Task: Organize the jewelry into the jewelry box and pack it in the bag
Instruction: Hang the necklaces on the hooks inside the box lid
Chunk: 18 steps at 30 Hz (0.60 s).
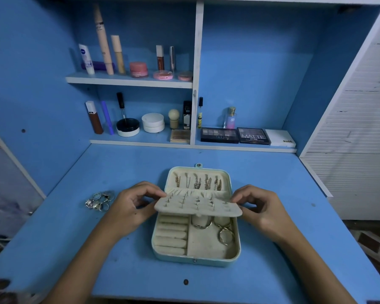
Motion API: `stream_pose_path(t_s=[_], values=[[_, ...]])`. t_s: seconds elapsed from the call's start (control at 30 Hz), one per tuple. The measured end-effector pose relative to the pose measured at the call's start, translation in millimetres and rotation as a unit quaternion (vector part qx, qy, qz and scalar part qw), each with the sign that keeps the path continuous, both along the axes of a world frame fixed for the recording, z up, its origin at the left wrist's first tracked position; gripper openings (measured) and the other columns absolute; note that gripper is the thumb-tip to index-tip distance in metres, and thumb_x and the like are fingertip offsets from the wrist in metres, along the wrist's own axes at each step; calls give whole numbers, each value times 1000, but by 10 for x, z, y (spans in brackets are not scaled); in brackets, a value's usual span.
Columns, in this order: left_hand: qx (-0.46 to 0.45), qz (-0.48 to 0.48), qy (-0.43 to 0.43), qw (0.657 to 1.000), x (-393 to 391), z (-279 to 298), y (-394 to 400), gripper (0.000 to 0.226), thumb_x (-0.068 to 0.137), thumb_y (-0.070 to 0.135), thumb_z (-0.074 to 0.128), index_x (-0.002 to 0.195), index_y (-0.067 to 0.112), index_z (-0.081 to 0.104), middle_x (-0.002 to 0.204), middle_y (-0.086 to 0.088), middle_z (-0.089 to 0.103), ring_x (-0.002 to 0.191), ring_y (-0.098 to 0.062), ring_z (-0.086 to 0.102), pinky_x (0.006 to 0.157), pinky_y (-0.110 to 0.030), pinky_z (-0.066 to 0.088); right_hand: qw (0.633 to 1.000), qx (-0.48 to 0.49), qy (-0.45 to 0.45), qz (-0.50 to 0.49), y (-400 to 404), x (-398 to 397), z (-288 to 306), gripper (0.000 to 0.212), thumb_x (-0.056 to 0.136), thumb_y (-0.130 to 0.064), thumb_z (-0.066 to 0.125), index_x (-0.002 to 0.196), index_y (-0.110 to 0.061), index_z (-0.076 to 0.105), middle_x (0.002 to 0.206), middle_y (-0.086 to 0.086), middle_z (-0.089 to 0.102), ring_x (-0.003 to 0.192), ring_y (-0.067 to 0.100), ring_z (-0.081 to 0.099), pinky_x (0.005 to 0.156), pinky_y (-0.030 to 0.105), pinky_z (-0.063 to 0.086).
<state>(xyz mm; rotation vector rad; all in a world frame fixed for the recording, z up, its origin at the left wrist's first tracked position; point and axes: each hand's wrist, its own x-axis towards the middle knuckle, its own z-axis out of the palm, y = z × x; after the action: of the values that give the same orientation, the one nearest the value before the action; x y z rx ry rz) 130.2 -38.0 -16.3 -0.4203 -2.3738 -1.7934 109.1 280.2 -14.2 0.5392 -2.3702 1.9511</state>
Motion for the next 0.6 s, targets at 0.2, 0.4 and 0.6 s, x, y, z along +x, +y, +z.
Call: stream_pose_path(t_s=[0.2, 0.4, 0.6], values=[[-9, 35, -21, 999, -136, 64, 37, 21, 85, 6, 75, 85, 27, 69, 90, -2, 73, 86, -13, 68, 76, -25, 54, 999, -2, 11, -46, -73, -25, 77, 26, 84, 1, 75, 75, -21, 65, 75, 7, 70, 73, 28, 65, 58, 56, 48], [-18, 61, -16, 998, -261, 53, 61, 17, 87, 2, 71, 92, 17, 65, 92, -1, 73, 90, -18, 69, 83, -36, 55, 997, 28, 24, -65, -100, -113, 119, 16, 85, -4, 76, 83, -11, 62, 76, 0, 68, 74, 11, 64, 57, 22, 44], [-56, 111, -17, 992, -363, 0, 106, 17, 87, 16, 74, 95, 28, 66, 94, 14, 71, 92, -8, 65, 85, -39, 54, 990, 93, -15, -109, -104, -228, 94, 12, 86, -17, 77, 88, -17, 65, 86, -8, 70, 80, 12, 64, 57, 13, 42]])
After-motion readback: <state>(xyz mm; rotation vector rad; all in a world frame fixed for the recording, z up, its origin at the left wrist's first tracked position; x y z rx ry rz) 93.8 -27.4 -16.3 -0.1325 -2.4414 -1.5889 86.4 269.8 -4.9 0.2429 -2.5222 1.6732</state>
